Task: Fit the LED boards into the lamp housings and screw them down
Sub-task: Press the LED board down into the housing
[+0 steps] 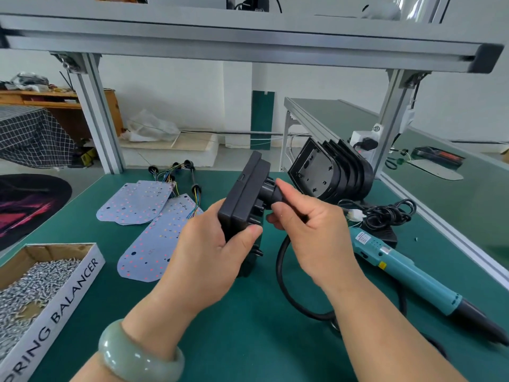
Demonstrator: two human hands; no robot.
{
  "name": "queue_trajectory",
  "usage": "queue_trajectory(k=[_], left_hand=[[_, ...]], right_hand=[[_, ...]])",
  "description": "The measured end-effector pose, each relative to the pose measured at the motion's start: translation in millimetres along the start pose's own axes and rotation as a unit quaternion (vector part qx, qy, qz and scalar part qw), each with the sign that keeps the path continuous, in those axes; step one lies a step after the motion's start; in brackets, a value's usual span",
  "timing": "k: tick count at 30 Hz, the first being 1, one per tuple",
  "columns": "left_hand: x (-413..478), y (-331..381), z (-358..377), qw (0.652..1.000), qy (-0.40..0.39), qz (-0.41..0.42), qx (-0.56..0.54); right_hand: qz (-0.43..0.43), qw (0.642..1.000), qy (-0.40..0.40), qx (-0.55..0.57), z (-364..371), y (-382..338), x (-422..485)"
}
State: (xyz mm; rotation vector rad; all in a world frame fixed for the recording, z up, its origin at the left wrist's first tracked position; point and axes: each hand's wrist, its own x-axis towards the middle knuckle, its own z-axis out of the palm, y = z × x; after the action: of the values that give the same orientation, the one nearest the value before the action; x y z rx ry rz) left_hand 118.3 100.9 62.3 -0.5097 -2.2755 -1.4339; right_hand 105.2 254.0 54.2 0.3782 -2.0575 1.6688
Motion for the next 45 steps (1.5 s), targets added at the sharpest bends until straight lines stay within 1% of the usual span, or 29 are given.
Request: queue_trajectory(k=[2, 3, 5, 8, 9, 10, 12, 16, 17, 19, 20, 22, 24, 27, 30, 32, 35, 37, 39, 45], left_hand=[[0.5, 2.2, 1.6, 1.000, 0.016, 0.001, -0.011], [0.8, 3.1, 1.9, 1.000, 0.015, 0.003, -0.015], [0.6, 4.2, 2.4, 1.000, 0.004, 0.003, -0.024], [-0.4, 3.1, 3.0, 1.000, -0.005, -0.005, -0.026], [-0.8, 2.7, 2.9, 1.000, -0.006, -0.005, -0.026], [-0.7, 2.1, 2.6, 1.000, -0.008, -0.004, -0.024], [-0.3, 1.2, 1.5, 1.000, -0.006, -0.004, -0.014], [0.6, -0.6, -0.1, 1.000, 0.011, -0.006, 0.004], [0.5, -0.2, 0.3, 1.000, 0.013, -0.005, 0.006], [0.3, 1.1, 1.4, 1.000, 0.013, -0.005, 0.006], [0.1, 1.4, 1.3, 1.000, 0.014, -0.006, 0.004], [0.2, 1.9, 1.0, 1.000, 0.013, -0.007, 0.002], [0.5, 2.2, 1.0, 1.000, 0.011, -0.009, 0.001], [0.3, 2.5, 1.6, 1.000, 0.014, -0.010, 0.002], [0.1, 2.4, 1.3, 1.000, 0.014, -0.009, 0.002], [-0.2, 1.6, 0.6, 1.000, 0.010, -0.008, 0.007], [-0.8, 1.9, 1.3, 1.000, 0.002, -0.002, 0.013], [-1.9, 3.4, 3.0, 1.000, 0.005, -0.002, 0.002], [-2.8, 5.7, 4.9, 1.000, 0.010, -0.001, -0.015], [-3.5, 7.6, 7.4, 1.000, 0.009, -0.006, -0.019]], right_hand=[[-0.001, 1.000, -0.021, -0.001, 1.9, -1.3, -0.7], [0.004, 1.000, -0.017, 0.022, 2.9, -1.1, -0.8], [0.039, 0.994, 0.003, 0.106, 4.5, 0.0, -1.1], [0.112, 0.963, 0.031, 0.243, 6.0, 3.8, 0.2], [0.126, 0.955, 0.039, 0.268, 5.9, 4.8, 0.8], [0.129, 0.953, 0.042, 0.272, 5.5, 5.1, 1.1], [0.113, 0.964, 0.026, 0.240, 3.0, 4.9, 1.2], [0.082, 0.982, -0.074, 0.155, -6.0, 1.3, 0.6], [0.084, 0.987, -0.072, 0.116, -6.6, 1.9, 1.1], [0.091, 0.994, -0.029, 0.047, -6.3, 3.0, 2.2], [0.089, 0.995, -0.016, 0.032, -5.2, 2.2, 2.0], [0.074, 0.996, -0.002, 0.047, -1.9, 0.0, 0.7], [0.074, 0.993, 0.022, 0.090, -0.7, -0.7, -0.6], [0.104, 0.979, 0.026, 0.175, 2.5, -0.7, -1.8], [0.135, 0.964, 0.035, 0.226, 4.9, 1.3, -2.0], [0.138, 0.962, 0.054, 0.228, 4.8, 1.8, -1.3], [0.107, 0.977, 0.064, 0.170, 2.7, 0.7, 0.7], [0.097, 0.983, 0.059, 0.142, 1.9, 0.7, 1.0], [0.108, 0.985, 0.048, 0.127, 1.8, 1.1, 0.7], [0.164, 0.968, 0.030, 0.186, 4.1, 1.2, 0.5]])
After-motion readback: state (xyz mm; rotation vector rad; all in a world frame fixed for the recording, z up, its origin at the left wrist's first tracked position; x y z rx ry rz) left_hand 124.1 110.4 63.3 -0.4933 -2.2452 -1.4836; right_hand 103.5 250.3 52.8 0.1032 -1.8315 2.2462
